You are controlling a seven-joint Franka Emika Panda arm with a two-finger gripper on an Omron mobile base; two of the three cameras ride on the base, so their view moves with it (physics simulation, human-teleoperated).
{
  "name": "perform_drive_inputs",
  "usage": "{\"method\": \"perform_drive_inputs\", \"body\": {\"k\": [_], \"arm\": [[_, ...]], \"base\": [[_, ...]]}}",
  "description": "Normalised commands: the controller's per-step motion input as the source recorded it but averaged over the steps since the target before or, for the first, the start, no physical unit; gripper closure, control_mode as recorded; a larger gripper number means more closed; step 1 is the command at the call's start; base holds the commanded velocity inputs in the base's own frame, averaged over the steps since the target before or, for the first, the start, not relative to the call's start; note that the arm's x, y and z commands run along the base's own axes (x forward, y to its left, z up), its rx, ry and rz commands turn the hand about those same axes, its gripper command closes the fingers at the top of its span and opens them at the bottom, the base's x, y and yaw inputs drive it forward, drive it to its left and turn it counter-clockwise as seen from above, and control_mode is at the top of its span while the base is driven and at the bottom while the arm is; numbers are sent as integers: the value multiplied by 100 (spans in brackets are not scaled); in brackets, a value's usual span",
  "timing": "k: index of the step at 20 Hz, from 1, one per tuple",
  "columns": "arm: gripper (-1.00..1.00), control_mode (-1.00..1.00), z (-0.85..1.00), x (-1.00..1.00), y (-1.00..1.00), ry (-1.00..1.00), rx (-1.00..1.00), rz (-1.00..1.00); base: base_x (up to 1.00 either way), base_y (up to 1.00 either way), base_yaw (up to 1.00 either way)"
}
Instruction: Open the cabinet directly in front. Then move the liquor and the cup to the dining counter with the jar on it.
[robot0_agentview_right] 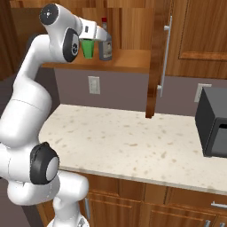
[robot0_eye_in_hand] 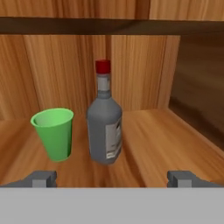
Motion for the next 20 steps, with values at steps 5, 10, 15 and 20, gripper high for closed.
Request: {"method": "perform_drive_inputs", "body": {"k": [5,10,15,20], "arm": [[-100,-100,0,57,0,0,0,0],[-100,-100,0,47,0,0,0,0],[-100,-100,0,35,-2,0,0,0],[-100,-100,0,33,-11,0,0,2]], "base": [[0,0,0],[0,0,0],[0,0,0],[0,0,0]]}}
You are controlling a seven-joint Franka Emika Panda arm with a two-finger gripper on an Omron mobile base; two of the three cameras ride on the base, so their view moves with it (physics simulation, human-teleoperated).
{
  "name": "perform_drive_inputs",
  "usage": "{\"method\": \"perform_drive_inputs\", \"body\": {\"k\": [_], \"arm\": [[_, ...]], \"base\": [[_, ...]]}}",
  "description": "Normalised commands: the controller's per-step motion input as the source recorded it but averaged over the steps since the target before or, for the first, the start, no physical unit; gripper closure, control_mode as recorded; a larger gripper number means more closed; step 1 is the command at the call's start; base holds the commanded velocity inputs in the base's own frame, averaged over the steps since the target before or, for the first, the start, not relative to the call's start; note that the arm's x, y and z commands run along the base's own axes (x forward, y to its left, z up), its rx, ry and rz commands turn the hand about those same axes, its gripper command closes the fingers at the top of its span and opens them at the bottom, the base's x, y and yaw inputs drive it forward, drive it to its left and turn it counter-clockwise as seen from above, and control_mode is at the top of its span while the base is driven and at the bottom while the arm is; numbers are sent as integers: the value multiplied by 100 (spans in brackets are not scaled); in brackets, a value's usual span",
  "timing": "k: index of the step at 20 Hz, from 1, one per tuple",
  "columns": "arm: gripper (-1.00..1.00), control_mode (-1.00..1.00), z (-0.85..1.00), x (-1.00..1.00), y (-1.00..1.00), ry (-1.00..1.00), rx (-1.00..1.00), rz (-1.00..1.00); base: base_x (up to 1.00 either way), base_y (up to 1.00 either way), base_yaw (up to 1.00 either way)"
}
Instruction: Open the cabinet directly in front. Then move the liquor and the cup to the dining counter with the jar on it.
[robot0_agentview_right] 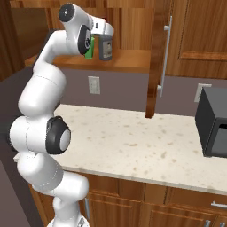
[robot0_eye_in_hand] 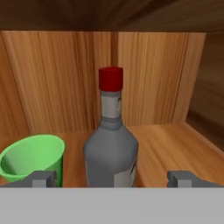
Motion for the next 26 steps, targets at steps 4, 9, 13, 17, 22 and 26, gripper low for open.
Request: {"method": "perform_drive_inputs", "body": {"k": [4,9,13,17,22,26], "arm": [[-100,-100,0,31,-13,0,0,3],[-100,-100,0,30,-3,0,0,1],[-100,-100,0,33,0,0,0,0],[-100,-100,0,35,0,0,0,0],[-100,-100,0,30,-1,0,0,0],[-100,-100,0,25,-5,0,0,2]], "base": [[0,0,0],[0,0,0],[0,0,0],[0,0,0],[0,0,0],[0,0,0]]}}
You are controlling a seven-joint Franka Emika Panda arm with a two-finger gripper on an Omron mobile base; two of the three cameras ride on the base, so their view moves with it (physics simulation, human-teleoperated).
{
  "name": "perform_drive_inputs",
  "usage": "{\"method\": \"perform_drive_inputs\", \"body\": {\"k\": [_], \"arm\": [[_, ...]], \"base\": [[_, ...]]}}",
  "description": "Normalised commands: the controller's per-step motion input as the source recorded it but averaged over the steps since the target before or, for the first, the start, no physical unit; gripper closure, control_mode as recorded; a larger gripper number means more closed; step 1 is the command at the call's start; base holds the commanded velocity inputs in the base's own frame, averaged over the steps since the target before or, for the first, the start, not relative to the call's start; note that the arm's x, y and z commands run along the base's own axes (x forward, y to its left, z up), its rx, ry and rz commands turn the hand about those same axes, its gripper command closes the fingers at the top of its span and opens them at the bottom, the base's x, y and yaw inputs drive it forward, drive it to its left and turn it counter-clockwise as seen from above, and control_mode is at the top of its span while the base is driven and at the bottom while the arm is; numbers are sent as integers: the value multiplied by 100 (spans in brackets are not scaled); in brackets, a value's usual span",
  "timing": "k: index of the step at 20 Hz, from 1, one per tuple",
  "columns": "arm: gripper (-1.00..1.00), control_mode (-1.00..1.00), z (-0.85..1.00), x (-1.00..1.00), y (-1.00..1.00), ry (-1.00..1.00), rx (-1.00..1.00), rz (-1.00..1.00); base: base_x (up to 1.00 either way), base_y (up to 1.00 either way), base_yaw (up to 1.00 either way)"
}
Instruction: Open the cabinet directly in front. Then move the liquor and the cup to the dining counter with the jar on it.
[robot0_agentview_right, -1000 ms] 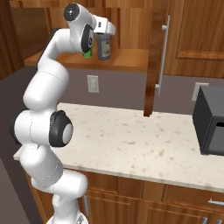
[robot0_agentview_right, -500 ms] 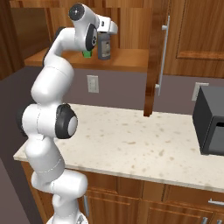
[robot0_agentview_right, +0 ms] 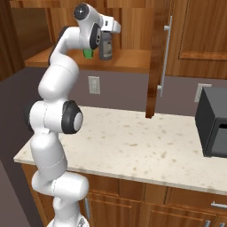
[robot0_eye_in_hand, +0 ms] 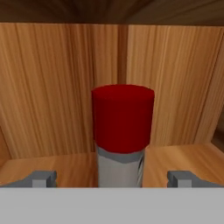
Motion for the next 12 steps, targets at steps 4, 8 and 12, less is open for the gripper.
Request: {"method": "perform_drive_inputs", "body": {"k": [4,8,12], "arm": [[-100,-100,0,26,0,0,0,1],[-100,-100,0,24,0,0,0,0],[100,-100,0,3,0,0,0,0]], "base": [[0,0,0],[0,0,0],[0,0,0]]}}
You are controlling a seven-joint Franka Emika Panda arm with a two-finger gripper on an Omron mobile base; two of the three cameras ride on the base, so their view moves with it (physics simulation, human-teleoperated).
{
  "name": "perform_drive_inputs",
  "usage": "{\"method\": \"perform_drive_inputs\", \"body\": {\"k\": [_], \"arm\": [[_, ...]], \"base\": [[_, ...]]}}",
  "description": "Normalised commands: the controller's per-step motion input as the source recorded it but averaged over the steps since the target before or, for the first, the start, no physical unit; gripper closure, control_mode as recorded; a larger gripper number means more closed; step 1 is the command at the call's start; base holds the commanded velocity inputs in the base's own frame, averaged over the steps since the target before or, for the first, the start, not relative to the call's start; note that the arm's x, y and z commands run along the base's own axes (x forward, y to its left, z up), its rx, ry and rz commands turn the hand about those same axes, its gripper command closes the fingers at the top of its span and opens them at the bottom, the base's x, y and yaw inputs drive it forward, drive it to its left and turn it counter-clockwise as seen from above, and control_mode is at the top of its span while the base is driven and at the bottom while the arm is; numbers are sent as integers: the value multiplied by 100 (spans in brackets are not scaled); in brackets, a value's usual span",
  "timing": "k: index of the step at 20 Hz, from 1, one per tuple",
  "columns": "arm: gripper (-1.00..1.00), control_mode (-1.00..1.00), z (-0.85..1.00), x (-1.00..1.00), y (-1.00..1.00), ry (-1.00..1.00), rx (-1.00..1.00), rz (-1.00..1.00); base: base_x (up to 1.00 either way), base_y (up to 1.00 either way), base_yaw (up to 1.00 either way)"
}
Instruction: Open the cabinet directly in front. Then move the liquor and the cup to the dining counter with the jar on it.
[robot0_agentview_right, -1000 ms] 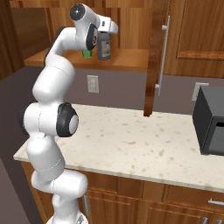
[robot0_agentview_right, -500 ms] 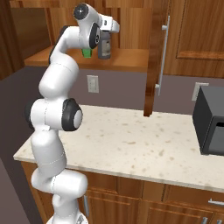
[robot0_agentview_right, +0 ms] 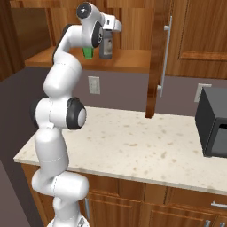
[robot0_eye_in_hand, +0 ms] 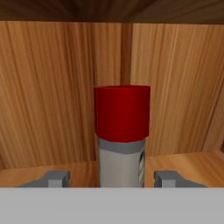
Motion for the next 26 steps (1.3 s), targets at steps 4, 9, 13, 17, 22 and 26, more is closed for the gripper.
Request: {"method": "perform_drive_inputs", "body": {"k": [4,9,13,17,22,26], "arm": [[100,-100,0,0,0,0,0,0],[100,-100,3,0,0,-5,0,0],[100,-100,25,0,0,-19,0,0],[100,-100,0,0,0,0,0,0],[100,-100,14,-33,0,0,0,0],[100,-100,15,-90,0,0,0,0]], "base": [[0,0,0],[0,0,0],[0,0,0],[0,0,0],[0,0,0],[0,0,0]]}}
